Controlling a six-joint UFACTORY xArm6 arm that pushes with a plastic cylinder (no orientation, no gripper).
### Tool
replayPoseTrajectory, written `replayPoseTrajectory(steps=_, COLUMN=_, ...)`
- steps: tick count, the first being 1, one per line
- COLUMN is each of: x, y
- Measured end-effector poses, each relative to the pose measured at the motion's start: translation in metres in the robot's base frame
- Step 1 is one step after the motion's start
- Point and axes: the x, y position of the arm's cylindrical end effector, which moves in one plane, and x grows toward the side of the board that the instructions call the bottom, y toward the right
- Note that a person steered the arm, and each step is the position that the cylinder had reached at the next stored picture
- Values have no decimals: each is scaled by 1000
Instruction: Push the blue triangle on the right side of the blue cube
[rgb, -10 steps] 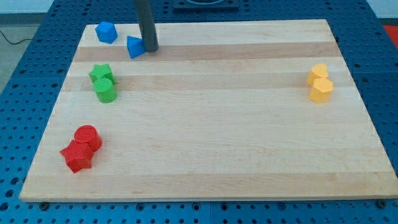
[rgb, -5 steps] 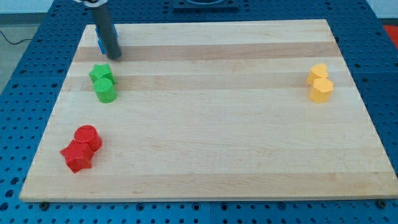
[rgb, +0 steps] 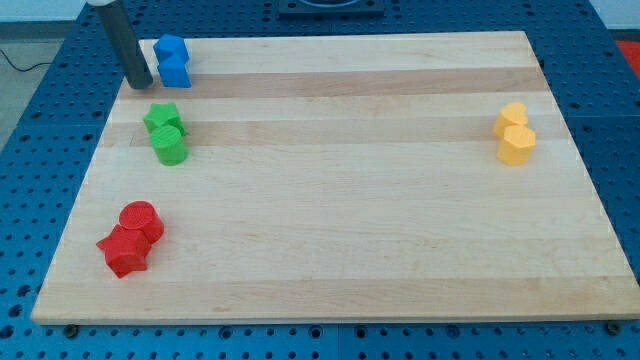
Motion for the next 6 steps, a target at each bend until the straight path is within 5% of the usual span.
replayPoseTrajectory(steps=4, x=-41, y=46)
replayPoseTrajectory(steps=6, x=-25, y=53)
